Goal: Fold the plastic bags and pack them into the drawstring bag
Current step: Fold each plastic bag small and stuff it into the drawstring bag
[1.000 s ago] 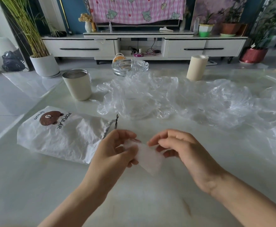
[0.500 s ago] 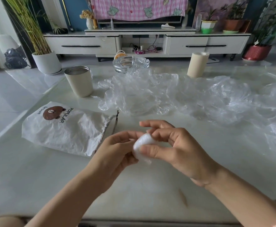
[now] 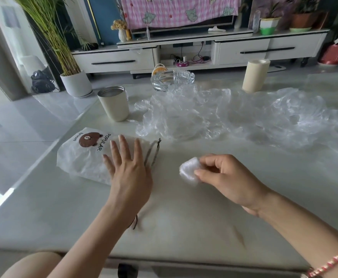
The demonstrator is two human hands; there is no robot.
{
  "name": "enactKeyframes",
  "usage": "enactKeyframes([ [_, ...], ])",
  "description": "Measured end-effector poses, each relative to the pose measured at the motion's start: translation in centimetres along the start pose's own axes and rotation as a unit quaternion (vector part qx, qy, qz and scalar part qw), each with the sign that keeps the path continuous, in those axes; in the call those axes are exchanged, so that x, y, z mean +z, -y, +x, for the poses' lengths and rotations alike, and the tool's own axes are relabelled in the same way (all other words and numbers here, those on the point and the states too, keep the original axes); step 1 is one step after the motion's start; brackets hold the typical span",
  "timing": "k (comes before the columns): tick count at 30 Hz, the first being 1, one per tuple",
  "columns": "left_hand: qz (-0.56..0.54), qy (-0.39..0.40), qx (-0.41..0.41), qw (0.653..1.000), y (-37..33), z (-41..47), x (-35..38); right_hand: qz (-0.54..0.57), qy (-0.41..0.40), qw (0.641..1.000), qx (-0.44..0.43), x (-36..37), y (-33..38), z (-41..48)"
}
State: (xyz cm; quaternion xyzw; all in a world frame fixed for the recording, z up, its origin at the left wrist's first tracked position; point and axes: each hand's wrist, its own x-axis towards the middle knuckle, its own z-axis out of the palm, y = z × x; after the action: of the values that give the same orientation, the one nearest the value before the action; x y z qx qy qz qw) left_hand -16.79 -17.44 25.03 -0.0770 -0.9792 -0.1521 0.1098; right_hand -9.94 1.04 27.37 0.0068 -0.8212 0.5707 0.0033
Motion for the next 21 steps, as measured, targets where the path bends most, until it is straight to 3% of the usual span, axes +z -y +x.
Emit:
enactKeyframes([
  [4, -0.071, -0.100, 0.091, 0.988, -0.5, 0.0, 0.4, -0.079, -0.035, 0.992, -0.091, 0.8, -0.2, 0.3],
  [9, -0.206, -0.076, 0.183, 0.958, -2.9, -2.9, -0.3, -0.024, -0.128, 0.979, -0.155, 1.3, 0.4, 0.0],
  [11, -0.233, -0.069, 0.223, 0.944, -3.6, -4.2, -0.2, -0.062, -0.142, 0.967, -0.201, 1.6, 0.3, -0.1],
  [15, -0.283, -0.081, 0.227, 0.928, -4.4, -5.2, -0.4, -0.270, -0.272, 0.865, -0.324, 1.1, 0.0, 0.0],
  [17, -0.285, -0.083, 0.245, 0.923, -4.7, -5.4, -0.5, -0.313, -0.290, 0.851, -0.306, 0.5, -0.5, 0.6],
  [19, -0.257, -0.080, 0.300, 0.915, -5.0, -5.8, 0.0, -0.302, -0.284, 0.876, -0.245, 0.0, -1.0, 1.2],
  [21, -0.223, -0.067, 0.348, 0.908, -5.2, -6.1, 0.8, -0.315, -0.224, 0.909, -0.160, -0.4, -1.5, 1.8],
])
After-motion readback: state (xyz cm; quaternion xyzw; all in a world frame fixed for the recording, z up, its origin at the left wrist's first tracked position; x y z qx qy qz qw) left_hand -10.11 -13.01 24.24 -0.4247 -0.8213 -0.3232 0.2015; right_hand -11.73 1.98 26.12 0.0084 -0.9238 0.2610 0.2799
